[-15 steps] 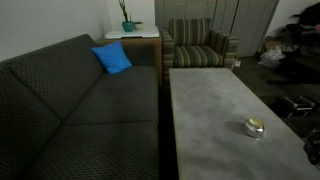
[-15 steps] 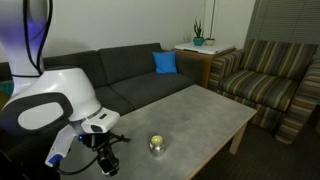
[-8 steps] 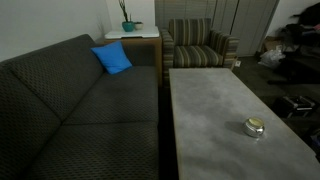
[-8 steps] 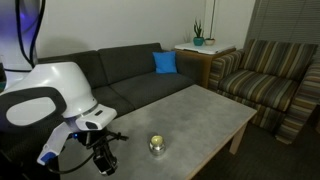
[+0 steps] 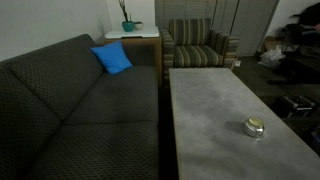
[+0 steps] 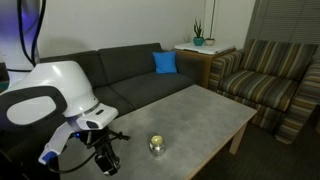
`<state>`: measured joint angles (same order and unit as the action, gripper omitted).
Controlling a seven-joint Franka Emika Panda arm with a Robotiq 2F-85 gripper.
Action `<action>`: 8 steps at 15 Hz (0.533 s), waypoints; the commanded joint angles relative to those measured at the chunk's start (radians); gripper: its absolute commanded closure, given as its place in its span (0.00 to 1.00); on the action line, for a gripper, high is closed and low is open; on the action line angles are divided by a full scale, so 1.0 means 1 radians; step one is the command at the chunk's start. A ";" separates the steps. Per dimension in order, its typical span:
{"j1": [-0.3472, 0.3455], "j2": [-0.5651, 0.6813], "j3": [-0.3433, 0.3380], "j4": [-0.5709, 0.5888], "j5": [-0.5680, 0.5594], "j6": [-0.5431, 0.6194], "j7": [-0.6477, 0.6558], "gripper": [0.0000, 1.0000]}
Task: Use the silver lid to cover the silver tin
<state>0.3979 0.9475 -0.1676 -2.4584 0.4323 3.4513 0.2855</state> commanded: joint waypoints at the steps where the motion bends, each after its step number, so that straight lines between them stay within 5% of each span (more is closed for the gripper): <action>1: 0.068 -0.023 -0.073 -0.006 0.061 -0.026 -0.003 0.56; 5: 0.138 -0.047 -0.182 0.005 0.067 -0.048 -0.045 0.56; 8: 0.053 -0.102 -0.169 0.037 -0.050 0.005 -0.128 0.56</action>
<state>0.5203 0.9234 -0.3466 -2.4336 0.4664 3.4497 0.2475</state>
